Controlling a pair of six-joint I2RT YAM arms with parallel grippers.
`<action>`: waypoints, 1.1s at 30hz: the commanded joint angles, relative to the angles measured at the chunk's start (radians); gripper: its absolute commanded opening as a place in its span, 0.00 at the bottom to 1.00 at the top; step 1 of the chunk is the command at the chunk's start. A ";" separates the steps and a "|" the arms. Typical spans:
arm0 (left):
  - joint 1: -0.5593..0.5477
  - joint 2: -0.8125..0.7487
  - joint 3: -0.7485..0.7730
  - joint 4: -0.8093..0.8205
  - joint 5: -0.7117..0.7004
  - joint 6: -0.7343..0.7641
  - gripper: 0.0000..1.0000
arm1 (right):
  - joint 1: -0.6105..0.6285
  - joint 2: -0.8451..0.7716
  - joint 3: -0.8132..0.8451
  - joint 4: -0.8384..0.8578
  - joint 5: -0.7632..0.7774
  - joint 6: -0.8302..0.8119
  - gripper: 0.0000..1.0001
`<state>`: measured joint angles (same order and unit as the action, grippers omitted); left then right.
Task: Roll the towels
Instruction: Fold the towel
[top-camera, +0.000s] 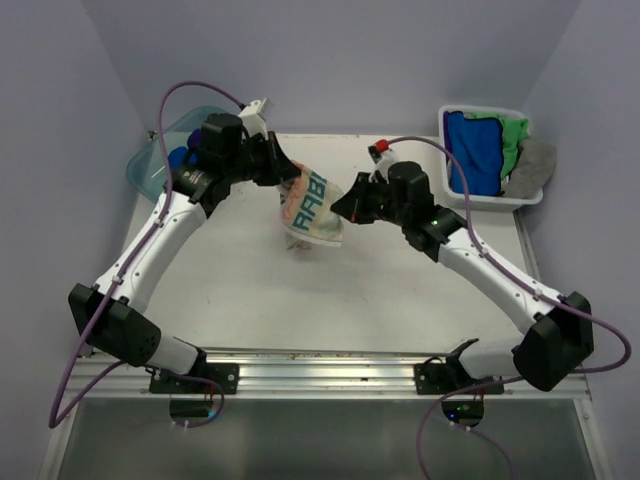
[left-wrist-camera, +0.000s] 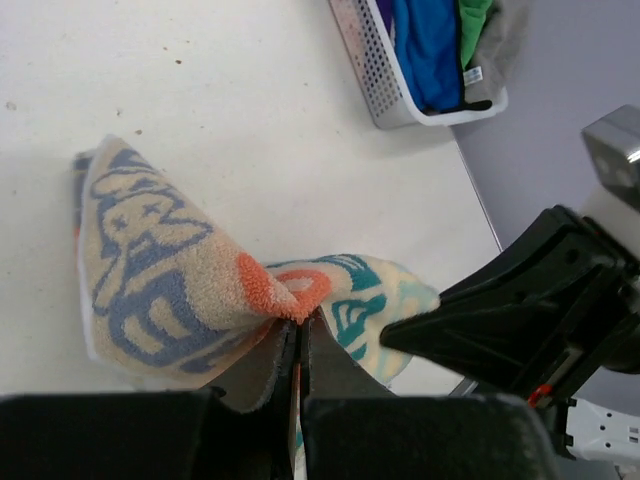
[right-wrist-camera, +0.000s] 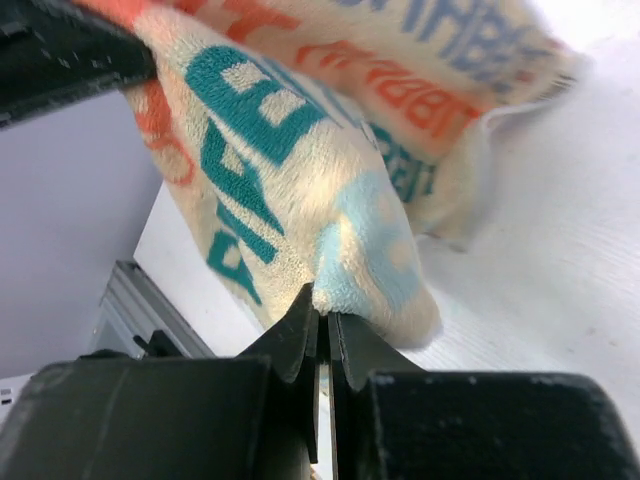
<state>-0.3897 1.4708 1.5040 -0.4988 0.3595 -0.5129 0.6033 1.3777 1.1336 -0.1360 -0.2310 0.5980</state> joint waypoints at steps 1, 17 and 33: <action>-0.038 0.008 -0.013 0.045 0.025 -0.022 0.00 | -0.075 -0.077 -0.017 -0.140 0.093 -0.050 0.00; -0.121 0.186 -0.146 0.014 -0.136 0.047 0.76 | -0.491 -0.103 -0.282 -0.340 0.174 -0.087 0.58; -0.018 0.485 -0.070 0.097 -0.205 -0.032 0.76 | -0.292 -0.078 -0.287 -0.387 0.532 -0.107 0.76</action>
<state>-0.4213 1.9297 1.3575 -0.4618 0.1791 -0.5201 0.3286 1.3090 0.8593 -0.5171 0.1757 0.4778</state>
